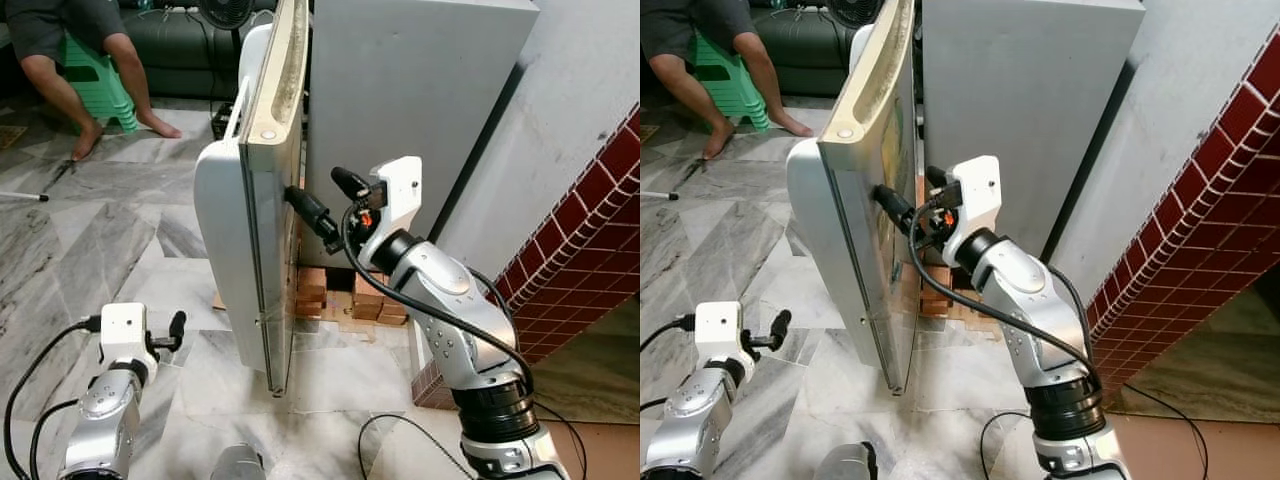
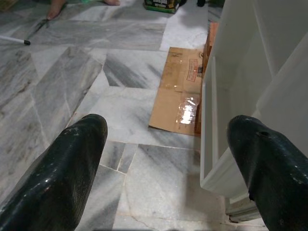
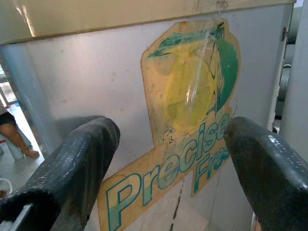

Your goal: Restocking fridge

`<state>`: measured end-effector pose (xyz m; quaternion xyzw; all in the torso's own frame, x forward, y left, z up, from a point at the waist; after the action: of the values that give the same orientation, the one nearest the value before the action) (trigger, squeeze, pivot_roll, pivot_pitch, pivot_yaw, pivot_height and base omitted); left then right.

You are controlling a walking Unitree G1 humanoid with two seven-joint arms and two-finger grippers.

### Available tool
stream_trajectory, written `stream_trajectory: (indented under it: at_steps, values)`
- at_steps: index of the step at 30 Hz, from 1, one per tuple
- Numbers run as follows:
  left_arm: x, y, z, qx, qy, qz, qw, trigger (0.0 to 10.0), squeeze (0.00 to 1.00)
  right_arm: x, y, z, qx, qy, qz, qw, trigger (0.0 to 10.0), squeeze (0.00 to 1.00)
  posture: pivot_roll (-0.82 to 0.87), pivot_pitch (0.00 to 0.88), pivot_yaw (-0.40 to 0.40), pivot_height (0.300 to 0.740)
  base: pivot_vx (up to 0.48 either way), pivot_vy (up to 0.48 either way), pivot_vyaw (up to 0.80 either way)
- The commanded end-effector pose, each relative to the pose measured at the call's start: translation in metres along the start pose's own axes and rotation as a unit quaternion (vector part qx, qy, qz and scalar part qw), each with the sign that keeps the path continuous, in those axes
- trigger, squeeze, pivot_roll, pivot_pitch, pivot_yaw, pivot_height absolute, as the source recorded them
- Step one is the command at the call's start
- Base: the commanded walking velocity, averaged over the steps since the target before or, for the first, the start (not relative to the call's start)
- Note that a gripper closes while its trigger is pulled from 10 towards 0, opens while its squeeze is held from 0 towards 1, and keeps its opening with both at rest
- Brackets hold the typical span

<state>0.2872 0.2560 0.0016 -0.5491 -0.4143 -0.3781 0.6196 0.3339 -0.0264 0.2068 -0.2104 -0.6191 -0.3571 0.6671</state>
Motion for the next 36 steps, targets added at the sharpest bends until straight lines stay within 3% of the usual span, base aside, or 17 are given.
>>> stream_trajectory:
  at_steps: [1,11,36]
  values:
    - [0.002,0.001,0.005,0.009,0.002,-0.003,1.000,10.0,0.00,0.002,0.000,0.000,0.003,0.000,-0.005,1.000,10.0,0.00,0.09,0.022,0.005,0.740,0.000,0.000,0.00]
    - [0.000,0.000,0.006,0.012,-0.001,-0.002,1.000,10.0,0.00,0.004,0.003,0.000,0.010,-0.005,-0.008,1.000,10.0,0.00,0.10,0.017,-0.001,0.740,0.000,0.000,0.00]
    - [-0.001,0.000,0.006,0.009,0.000,-0.004,1.000,10.0,0.00,-0.006,0.003,-0.002,0.012,-0.015,0.002,1.000,10.0,0.00,0.10,0.011,0.000,0.740,0.284,0.000,0.00]
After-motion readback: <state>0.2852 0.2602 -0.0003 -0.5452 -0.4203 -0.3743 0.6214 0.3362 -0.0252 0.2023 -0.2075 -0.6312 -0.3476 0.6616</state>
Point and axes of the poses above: a point about 5 cm out from each wrist's last joint towards the gripper, its own y axis pointing out of the wrist towards the gripper, its own x axis along the axis of the wrist's last joint, z = x × y, the point moved 5 cm from there along y, pointing out of the wrist towards the gripper
